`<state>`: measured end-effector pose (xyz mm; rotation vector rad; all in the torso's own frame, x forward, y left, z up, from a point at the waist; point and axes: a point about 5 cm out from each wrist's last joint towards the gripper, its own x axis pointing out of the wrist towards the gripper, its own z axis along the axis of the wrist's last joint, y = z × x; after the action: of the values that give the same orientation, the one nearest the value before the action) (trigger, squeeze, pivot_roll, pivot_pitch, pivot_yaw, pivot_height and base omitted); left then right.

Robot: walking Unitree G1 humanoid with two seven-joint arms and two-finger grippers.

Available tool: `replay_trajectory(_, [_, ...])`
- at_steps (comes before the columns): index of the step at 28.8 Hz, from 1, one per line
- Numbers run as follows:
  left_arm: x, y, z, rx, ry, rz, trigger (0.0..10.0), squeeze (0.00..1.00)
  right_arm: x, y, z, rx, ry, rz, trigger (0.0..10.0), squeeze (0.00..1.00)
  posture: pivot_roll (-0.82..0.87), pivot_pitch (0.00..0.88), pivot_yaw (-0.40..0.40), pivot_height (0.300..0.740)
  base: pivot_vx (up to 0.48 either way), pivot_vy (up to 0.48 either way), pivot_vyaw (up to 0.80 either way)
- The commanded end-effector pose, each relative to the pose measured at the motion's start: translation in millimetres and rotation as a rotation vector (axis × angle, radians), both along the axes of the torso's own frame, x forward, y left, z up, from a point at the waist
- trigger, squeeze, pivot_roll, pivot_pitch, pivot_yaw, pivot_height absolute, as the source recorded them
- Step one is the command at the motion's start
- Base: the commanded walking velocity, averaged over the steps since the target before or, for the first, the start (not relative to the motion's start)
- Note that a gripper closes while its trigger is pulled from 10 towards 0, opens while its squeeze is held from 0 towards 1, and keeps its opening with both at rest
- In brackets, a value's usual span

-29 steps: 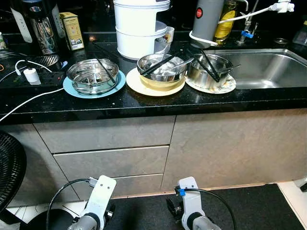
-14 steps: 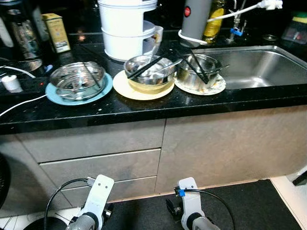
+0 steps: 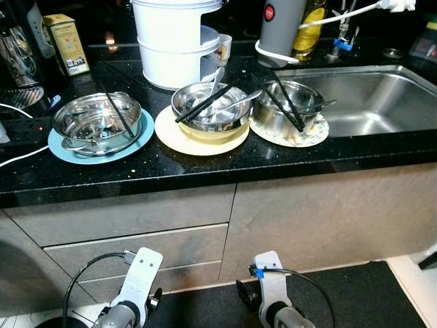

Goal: Kitchen organization

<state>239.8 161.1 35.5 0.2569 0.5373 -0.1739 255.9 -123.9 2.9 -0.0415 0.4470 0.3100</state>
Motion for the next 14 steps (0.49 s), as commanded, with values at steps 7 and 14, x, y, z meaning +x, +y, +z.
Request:
replay_trajectory(7, [-2.8, 2.2, -2.4, 0.008, 0.012, -0.008, 10.0, 0.0, -6.5, -1.4, -7.4, -0.004, 0.028, -0.001, 10.0, 0.0, -0.05, 0.146, -0.036, 0.74, 0.291, 0.0, 0.0])
replay_trajectory(14, [-2.1, 1.7, -1.1, 0.005, 0.007, -0.017, 10.0, 0.0, -6.0, -1.0, -7.3, -0.002, 0.026, -0.002, 10.0, 0.0, -0.05, 0.14, -0.034, 0.74, 0.236, 0.0, 0.0])
